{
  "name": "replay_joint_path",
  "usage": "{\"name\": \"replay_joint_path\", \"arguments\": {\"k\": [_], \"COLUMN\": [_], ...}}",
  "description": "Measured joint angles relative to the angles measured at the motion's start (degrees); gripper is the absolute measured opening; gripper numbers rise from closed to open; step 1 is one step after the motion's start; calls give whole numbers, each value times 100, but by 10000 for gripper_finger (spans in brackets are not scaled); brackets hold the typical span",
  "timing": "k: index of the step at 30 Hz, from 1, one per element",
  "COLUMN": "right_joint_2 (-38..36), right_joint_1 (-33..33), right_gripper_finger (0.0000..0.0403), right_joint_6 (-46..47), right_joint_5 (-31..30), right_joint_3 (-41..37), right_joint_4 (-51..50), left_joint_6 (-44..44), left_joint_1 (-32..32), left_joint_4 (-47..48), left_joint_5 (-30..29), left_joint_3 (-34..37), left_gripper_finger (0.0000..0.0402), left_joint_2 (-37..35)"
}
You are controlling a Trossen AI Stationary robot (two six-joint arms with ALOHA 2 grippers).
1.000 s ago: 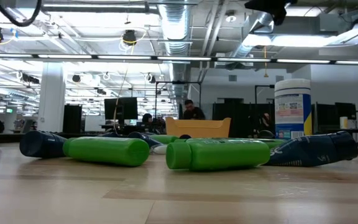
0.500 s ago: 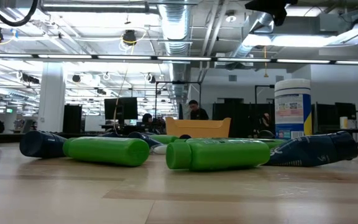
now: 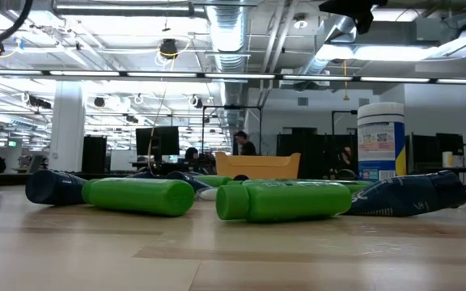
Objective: Pick & Place Travel size toiletries
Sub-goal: Put the blue toothbrush into the transparent bin
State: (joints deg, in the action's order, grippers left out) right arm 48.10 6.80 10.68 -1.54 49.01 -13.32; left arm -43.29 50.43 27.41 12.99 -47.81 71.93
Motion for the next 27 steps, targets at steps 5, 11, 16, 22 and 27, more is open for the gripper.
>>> {"name": "replay_joint_path", "arguments": {"k": [5, 11, 16, 22, 27], "right_joint_2": [0, 0, 0, 0, 0], "right_joint_1": [152, 321, 346, 346, 347], "right_gripper_finger": [138, 138, 142, 152, 160], "right_joint_6": [-9, -11, -12, -13, -59], "right_joint_5": [-1, -2, 0, 0, 2], "right_joint_3": [0, 0, 0, 0, 0], "right_joint_4": [-1, 0, -2, 0, -2], "left_joint_6": [-22, -7, 0, -2, -73], "left_joint_1": [0, -3, -4, -4, -4], "left_joint_4": [-17, -24, -17, 2, 22], "left_joint_5": [-2, -2, 40, 42, 43], "left_joint_3": [0, 0, 0, 0, 0], "left_gripper_finger": [58, 60, 79, 114, 148], "left_joint_2": [188, 198, 198, 198, 198]}}
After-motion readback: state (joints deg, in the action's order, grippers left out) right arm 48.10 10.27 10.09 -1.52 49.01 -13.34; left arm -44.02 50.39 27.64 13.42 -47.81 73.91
